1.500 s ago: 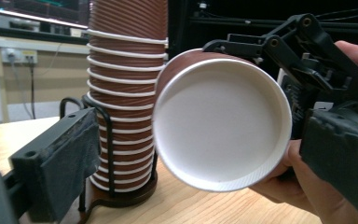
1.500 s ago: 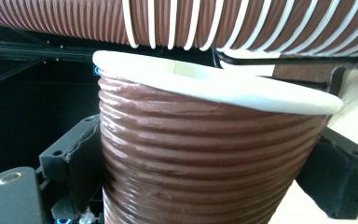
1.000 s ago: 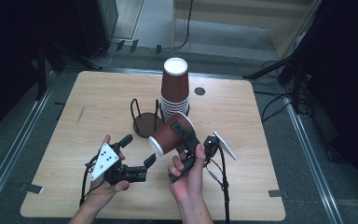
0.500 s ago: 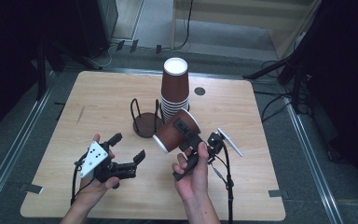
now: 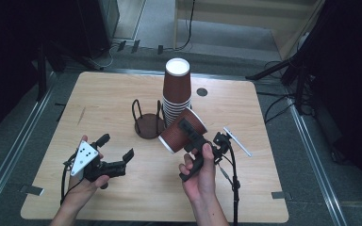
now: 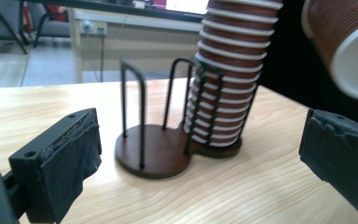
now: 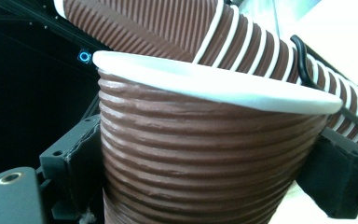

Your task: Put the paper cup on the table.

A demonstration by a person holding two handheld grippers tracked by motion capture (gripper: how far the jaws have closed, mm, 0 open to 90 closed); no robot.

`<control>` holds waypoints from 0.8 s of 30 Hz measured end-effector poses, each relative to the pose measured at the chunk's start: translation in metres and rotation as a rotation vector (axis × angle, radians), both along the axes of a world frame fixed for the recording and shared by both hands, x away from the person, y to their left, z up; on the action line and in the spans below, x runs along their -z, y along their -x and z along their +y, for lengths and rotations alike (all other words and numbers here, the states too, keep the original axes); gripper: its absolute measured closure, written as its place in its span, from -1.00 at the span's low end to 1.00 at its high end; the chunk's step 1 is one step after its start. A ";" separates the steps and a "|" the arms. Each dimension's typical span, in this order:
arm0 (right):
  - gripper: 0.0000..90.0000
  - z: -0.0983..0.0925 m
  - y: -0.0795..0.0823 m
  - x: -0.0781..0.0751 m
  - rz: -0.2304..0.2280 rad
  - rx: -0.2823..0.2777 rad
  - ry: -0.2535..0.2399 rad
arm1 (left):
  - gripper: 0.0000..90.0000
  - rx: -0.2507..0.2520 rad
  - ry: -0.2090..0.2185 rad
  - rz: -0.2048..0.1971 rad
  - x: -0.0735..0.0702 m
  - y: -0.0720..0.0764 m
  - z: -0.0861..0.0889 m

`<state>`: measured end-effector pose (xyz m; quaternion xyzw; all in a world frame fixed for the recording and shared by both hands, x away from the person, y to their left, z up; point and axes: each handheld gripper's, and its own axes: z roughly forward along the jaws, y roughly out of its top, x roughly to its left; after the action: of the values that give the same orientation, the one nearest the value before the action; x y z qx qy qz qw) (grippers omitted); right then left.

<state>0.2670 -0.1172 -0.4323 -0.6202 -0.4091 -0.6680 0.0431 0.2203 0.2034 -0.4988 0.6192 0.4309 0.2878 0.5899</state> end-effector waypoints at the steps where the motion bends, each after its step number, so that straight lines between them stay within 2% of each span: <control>1: -0.76 -0.001 0.000 -0.001 -0.020 0.004 0.024 | -1.00 -0.014 -0.012 0.008 0.003 -0.001 0.004; 3: -0.76 -0.001 0.001 -0.002 -0.021 0.005 0.031 | -1.00 -0.022 -0.020 0.012 0.005 -0.001 0.007; 5: -0.76 -0.001 0.001 -0.005 -0.042 0.008 0.072 | -1.00 -0.035 -0.024 0.020 0.007 -0.002 0.011; 15: -0.76 -0.004 0.001 -0.014 -0.100 0.031 0.154 | -1.00 -0.096 -0.036 0.044 0.017 -0.005 0.030; 18: -0.76 -0.005 0.001 -0.016 -0.110 0.041 0.185 | -1.00 -0.112 -0.063 0.044 0.019 -0.005 0.034; 23: -0.76 -0.006 0.002 -0.016 -0.139 0.074 0.275 | -1.00 -0.134 -0.089 0.049 0.022 -0.006 0.040; 24: -0.76 -0.006 0.002 -0.016 -0.139 0.074 0.275 | -1.00 -0.137 -0.093 0.050 0.022 -0.007 0.041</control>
<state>0.2653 -0.1232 -0.4160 -0.5872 -0.4758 -0.6479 -0.0952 0.2269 0.2444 -0.5208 0.6219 0.4731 0.3317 0.5285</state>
